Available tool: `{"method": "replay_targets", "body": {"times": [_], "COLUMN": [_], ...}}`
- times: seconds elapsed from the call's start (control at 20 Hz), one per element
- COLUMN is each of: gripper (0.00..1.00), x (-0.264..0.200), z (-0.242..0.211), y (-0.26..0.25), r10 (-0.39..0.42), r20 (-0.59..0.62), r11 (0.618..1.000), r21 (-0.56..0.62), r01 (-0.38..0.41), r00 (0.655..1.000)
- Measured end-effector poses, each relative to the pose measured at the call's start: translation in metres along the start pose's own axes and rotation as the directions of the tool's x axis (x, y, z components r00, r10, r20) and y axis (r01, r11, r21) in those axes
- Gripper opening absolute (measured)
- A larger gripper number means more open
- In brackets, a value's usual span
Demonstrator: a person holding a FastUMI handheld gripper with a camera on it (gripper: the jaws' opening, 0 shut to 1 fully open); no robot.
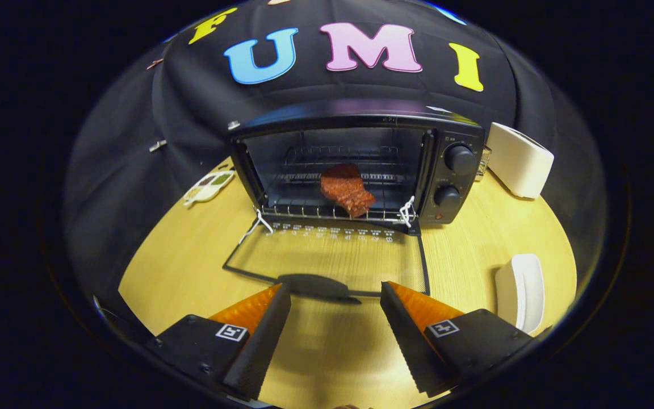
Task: Open the toaster oven, put the food inside, and close the toaster oven door.
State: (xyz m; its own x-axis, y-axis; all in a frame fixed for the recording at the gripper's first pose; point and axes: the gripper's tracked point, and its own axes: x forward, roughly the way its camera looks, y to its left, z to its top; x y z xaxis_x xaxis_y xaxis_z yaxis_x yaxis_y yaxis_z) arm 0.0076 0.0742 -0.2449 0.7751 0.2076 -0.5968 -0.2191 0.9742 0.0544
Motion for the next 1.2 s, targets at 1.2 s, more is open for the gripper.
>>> {"method": "replay_targets", "body": {"times": [1.2], "gripper": [0.98], "x": [0.041], "z": [-0.028], "y": [-0.004], "r10": [0.012], "r20": [-0.125], "r11": [1.000], "r21": [0.008], "r01": [-0.011], "r00": [0.992]}}
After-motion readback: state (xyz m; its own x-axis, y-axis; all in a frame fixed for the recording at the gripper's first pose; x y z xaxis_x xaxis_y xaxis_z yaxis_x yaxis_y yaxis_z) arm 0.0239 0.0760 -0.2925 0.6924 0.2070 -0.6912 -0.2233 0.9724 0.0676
